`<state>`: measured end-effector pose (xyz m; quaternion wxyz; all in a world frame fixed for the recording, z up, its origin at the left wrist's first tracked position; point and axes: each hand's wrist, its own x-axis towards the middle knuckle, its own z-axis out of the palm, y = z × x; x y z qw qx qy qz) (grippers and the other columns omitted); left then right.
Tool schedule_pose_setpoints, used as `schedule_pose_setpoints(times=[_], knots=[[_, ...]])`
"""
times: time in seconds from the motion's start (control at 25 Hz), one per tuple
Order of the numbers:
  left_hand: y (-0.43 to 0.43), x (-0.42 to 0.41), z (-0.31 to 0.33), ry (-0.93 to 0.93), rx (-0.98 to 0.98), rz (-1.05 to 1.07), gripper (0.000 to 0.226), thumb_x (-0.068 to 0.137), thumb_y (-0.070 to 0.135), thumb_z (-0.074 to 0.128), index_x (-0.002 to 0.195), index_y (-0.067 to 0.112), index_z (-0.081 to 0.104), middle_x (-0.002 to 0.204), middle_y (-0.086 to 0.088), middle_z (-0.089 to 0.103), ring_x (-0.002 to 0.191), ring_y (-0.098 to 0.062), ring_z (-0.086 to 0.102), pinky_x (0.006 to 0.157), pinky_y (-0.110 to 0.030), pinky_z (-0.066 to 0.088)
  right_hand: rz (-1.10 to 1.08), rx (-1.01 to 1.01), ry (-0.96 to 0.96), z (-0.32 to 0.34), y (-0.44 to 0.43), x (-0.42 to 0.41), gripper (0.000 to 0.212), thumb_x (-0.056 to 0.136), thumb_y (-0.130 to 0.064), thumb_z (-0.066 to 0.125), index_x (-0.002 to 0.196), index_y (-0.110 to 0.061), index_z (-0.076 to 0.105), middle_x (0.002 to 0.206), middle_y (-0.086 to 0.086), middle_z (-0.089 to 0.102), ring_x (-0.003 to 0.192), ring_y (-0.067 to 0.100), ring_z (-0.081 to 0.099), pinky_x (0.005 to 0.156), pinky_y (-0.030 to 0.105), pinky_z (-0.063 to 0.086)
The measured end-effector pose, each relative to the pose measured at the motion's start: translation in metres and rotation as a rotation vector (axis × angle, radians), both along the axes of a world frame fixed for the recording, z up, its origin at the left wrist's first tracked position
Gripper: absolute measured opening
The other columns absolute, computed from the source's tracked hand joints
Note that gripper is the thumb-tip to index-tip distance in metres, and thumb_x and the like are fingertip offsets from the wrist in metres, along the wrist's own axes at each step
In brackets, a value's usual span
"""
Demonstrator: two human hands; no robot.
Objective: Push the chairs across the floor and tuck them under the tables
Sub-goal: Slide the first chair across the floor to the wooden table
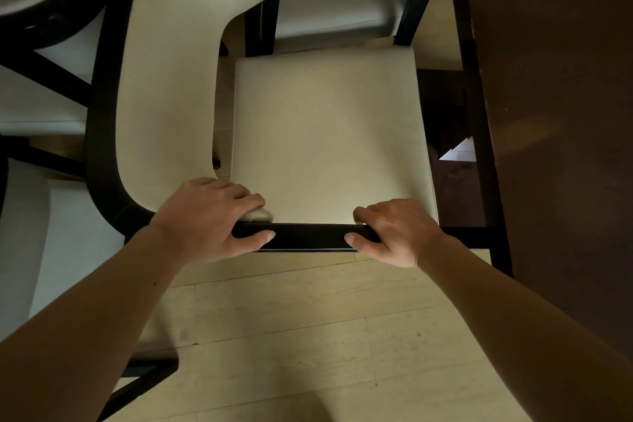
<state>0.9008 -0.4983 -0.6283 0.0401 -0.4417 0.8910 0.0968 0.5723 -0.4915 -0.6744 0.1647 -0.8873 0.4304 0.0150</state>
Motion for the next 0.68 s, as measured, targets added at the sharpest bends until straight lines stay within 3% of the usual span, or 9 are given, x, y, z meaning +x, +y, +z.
schedule_pose_setpoints(times=[0.48, 0.68], knots=[[0.0013, 0.0025, -0.0066, 0.002, -0.004, 0.012, 0.068, 0.088, 0.078, 0.025, 0.109, 0.028, 0.067, 0.096, 0.007, 0.072, 0.084, -0.017, 0.067, 0.075, -0.034, 0.052, 0.013, 0.01, 0.01, 0.0015, 0.0007, -0.0004, 0.06, 0.089, -0.067, 0.02, 0.085, -0.018, 0.054, 0.061, -0.004, 0.055, 0.053, 0.024, 0.052, 0.047, 0.025, 0.013], [0.0027, 0.0018, -0.0076, 0.009, 0.017, 0.014, 0.071, 0.09, 0.077, 0.021, 0.108, 0.026, 0.067, 0.093, 0.005, 0.071, 0.085, -0.019, 0.066, 0.078, -0.037, 0.051, -0.018, 0.063, 0.027, 0.0043, 0.0021, -0.0004, 0.062, 0.088, -0.067, 0.021, 0.089, -0.015, 0.056, 0.062, -0.002, 0.056, 0.055, 0.027, 0.052, 0.05, 0.03, 0.031]])
